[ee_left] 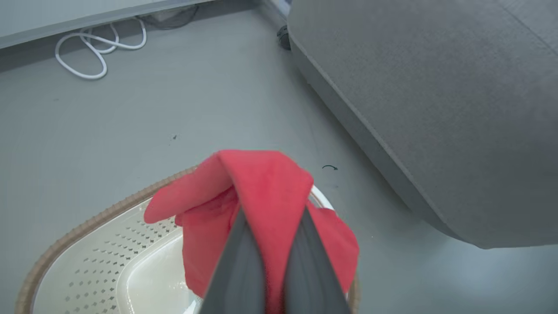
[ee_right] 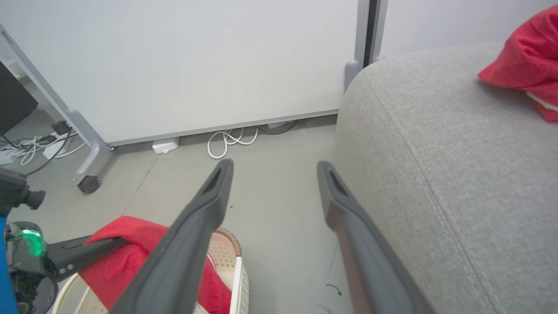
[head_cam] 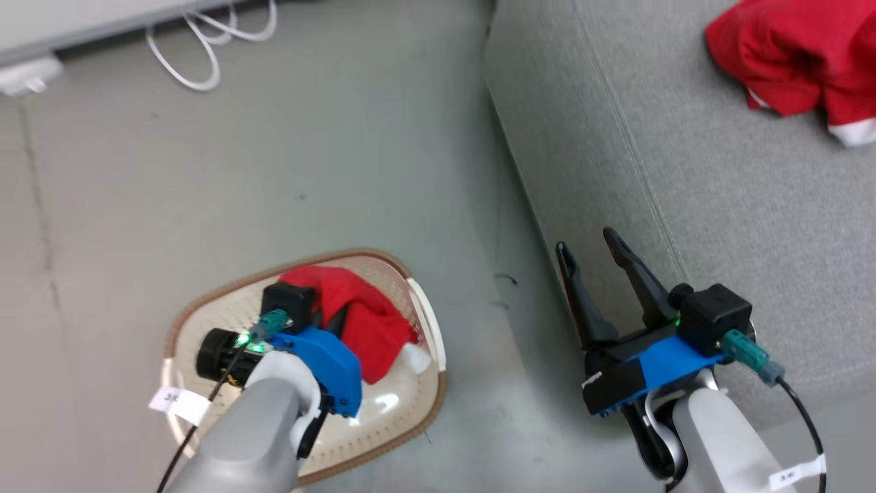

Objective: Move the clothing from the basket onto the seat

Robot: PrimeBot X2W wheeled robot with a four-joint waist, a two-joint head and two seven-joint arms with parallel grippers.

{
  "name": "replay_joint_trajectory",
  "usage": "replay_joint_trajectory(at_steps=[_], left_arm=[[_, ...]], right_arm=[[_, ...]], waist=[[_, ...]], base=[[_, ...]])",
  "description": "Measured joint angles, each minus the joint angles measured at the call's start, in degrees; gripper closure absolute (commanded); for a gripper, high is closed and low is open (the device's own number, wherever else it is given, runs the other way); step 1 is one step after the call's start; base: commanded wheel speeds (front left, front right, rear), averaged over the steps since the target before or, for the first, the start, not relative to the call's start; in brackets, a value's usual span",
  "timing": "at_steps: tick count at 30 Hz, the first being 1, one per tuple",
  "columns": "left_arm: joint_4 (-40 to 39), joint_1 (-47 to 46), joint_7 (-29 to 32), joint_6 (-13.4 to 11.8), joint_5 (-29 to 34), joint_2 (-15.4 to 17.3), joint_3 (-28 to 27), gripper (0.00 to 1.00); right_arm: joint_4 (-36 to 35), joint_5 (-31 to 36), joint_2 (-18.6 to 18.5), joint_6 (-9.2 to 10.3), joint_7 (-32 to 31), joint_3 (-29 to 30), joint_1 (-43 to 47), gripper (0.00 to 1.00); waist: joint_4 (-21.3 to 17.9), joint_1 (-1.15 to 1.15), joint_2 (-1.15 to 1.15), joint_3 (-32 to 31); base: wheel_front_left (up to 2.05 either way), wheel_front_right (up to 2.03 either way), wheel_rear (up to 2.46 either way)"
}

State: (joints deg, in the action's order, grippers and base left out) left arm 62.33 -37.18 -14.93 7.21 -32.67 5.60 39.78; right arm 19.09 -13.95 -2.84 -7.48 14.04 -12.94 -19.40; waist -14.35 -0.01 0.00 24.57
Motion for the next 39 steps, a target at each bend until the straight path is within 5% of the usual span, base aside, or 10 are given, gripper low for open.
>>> replay_joint_trajectory(at_steps=[17, 39], left_arm=[[-11.3, 1.3, -0.1, 0.2, 0.8, -1.7, 4.5, 1.00], [-17.1, -10.0, 1.5, 0.2, -5.5, -2.6, 12.5, 1.00]], right_arm=[[-2.0, 1.3, 0.0, 0.00, -5.3, 1.6, 7.3, 0.00], [-3.1, 0.7, 0.0, 0.00, -7.4, 0.5, 10.2, 0.00]], waist=[[8.1, 0.00, 0.00, -16.5], [12.1, 0.01, 0.00, -21.7]], base=[[0.00, 0.00, 0.00], [0.00, 0.00, 0.00]])
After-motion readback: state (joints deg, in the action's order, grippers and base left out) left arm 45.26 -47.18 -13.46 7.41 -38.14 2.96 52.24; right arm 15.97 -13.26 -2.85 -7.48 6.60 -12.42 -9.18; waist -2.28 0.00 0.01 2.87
